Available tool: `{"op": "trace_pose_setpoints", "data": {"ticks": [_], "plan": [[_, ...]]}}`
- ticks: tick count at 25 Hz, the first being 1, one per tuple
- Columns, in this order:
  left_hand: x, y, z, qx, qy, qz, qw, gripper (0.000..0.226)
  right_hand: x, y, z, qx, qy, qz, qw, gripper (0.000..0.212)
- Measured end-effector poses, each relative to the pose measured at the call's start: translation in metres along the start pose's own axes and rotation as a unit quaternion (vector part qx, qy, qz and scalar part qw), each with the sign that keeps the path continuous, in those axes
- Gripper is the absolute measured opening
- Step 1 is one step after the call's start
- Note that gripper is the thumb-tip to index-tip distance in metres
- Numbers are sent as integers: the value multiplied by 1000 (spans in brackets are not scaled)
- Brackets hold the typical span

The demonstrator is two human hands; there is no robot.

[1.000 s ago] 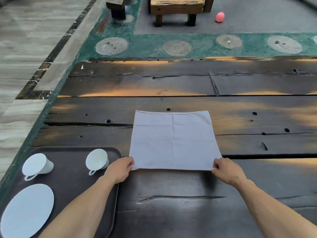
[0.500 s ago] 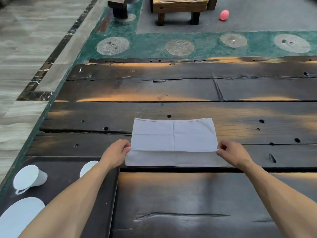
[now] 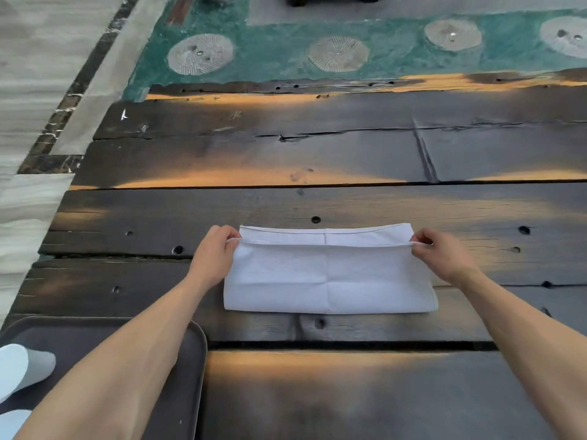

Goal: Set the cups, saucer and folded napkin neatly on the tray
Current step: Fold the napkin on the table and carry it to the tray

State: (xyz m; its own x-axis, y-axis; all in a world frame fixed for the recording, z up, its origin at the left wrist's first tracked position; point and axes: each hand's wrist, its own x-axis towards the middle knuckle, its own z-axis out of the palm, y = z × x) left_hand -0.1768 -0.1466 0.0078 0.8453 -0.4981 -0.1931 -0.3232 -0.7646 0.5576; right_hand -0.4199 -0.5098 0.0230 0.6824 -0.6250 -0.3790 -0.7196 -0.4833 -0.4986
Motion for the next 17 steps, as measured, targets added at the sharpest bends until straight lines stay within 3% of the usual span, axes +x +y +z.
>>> {"op": "trace_pose_setpoints", "data": {"ticks": [10,17], "plan": [[60,-14,37,-1,-4,-42,999,14,66,11,26,-17,16,21,1000,12],[73,-24,51,13,17,-69,997,12,84,17,40,-39,80,39,995,20]]}}
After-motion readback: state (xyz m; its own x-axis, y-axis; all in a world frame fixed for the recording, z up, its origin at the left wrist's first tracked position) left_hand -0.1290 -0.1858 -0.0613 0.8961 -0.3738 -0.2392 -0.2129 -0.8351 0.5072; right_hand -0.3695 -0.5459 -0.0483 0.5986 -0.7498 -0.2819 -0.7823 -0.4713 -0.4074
